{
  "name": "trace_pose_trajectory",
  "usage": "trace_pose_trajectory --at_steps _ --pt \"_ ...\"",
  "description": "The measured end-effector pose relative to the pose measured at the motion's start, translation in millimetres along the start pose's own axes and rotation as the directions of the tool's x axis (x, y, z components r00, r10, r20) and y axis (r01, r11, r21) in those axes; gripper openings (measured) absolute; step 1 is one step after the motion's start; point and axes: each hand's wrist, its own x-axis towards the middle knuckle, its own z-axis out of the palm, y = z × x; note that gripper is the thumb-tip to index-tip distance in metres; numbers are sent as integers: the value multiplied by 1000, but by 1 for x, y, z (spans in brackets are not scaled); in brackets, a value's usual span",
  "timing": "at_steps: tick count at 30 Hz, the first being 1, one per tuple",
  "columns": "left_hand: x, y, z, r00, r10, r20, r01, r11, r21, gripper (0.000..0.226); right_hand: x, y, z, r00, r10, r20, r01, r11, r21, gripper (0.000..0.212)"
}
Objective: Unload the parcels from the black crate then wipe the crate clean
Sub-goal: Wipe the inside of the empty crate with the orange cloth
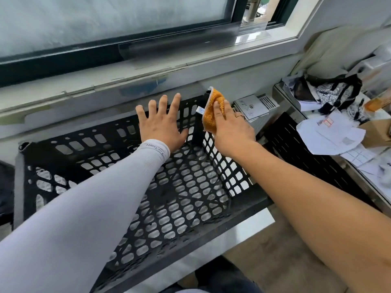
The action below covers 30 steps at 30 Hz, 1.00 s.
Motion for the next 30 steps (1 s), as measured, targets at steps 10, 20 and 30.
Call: trace_pose_trajectory --at_steps 10,20,30 --pt "6 13 -5 998 3 62 -5 1000 31 104 18 -10 -6 999 38 -2 -37 996 87 107" --pt "9 29 1 998 49 27 -49 999 3 111 -35 14 -1 999 24 43 -25 1000 14 93" --pt "11 27 12 998 55 -41 -55 998 10 110 -91 34 13 997 33 70 -28 997 -76 93"
